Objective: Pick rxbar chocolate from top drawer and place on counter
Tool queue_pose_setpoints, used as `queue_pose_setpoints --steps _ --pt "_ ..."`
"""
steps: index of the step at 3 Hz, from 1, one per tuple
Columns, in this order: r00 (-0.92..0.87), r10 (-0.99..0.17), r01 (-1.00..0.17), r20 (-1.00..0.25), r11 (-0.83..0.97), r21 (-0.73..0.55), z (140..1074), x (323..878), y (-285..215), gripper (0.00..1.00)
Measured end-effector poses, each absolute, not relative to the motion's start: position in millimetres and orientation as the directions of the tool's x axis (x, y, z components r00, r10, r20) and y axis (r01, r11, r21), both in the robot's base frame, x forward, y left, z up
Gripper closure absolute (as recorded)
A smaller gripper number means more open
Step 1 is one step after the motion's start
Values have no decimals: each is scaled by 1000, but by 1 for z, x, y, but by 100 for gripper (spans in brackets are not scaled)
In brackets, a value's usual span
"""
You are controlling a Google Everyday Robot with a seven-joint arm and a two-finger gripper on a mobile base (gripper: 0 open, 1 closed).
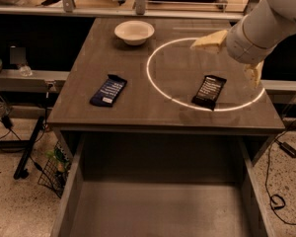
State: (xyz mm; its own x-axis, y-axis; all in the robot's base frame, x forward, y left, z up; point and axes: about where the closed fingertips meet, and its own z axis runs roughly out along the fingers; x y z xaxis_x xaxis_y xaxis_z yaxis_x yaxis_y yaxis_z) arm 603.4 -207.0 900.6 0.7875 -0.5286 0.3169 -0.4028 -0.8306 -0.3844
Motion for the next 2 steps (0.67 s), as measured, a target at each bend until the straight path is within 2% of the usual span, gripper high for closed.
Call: queue_pose_setpoints --steps 1,2 --pt "732 -608 -445 306 -767 -462 932 603 -234 0" --pt "654 -720 -511 233 -647 -567 964 605 -278 0"
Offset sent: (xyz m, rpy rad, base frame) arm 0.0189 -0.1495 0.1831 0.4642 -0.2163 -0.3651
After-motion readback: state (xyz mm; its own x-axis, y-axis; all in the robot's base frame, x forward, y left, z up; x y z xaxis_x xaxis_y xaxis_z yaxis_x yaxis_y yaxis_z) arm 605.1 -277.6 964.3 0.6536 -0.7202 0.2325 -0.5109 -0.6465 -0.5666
